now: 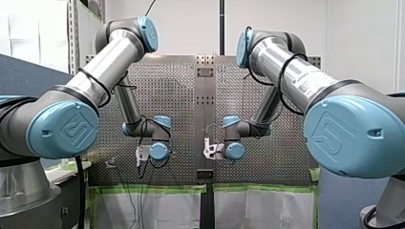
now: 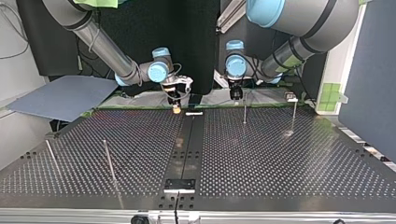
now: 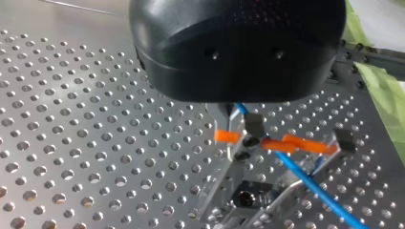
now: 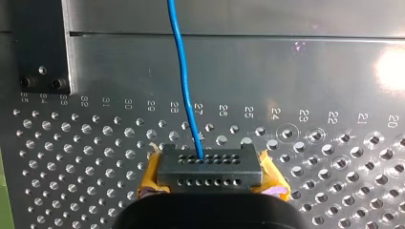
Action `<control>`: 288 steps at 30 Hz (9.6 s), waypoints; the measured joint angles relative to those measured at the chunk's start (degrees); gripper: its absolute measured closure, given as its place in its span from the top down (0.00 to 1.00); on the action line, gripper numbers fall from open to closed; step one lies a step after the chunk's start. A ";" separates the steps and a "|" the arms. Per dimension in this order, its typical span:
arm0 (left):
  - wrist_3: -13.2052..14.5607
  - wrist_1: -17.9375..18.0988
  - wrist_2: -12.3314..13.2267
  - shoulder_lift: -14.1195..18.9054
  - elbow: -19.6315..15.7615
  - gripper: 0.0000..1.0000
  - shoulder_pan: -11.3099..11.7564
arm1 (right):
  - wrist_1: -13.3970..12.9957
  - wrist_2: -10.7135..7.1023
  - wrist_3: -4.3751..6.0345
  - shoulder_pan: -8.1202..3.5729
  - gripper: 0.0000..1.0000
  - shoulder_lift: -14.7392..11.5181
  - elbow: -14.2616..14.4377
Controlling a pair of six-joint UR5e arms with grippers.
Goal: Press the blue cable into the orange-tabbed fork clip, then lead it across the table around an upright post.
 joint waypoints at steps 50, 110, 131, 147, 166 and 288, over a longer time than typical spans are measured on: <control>0.05 -17.63 -2.74 19.16 5.96 0.00 -6.44 | 8.98 0.77 -1.52 0.51 0.00 -17.72 -1.48; -0.71 -40.62 -3.40 26.60 29.70 0.00 -10.40 | 24.49 5.32 -1.08 -4.76 0.00 -34.71 -7.80; -0.69 -50.01 -1.00 19.17 41.24 0.00 -13.72 | 26.83 5.69 -0.33 -10.15 0.00 -36.88 -8.44; -2.03 -53.18 1.18 16.27 50.57 0.00 -15.87 | 27.29 5.62 0.81 -14.52 0.00 -37.21 -8.43; -2.14 -57.96 0.58 7.18 61.98 0.00 -18.39 | 27.62 4.31 1.14 -18.56 0.00 -37.18 -8.44; -4.07 -50.99 -1.95 -2.37 66.01 1.00 -21.58 | 13.02 -3.81 3.40 -25.44 0.00 -17.95 9.49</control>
